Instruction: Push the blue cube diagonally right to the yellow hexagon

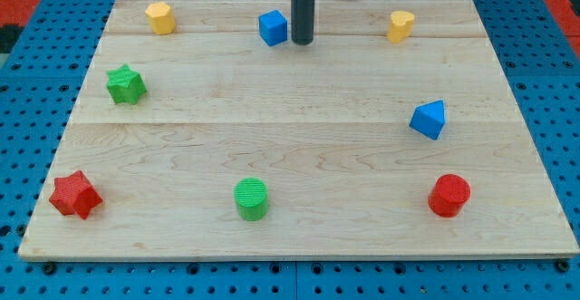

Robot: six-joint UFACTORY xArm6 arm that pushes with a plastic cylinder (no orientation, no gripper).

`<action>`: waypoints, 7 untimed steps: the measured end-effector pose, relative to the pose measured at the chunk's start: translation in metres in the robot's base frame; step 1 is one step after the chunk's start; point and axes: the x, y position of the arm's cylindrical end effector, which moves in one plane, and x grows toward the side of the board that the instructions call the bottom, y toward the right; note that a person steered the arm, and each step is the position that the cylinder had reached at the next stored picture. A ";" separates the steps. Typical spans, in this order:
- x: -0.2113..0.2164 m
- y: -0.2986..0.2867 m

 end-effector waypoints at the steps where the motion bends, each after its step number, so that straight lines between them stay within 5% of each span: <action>1: -0.028 -0.035; 7: 0.010 -0.057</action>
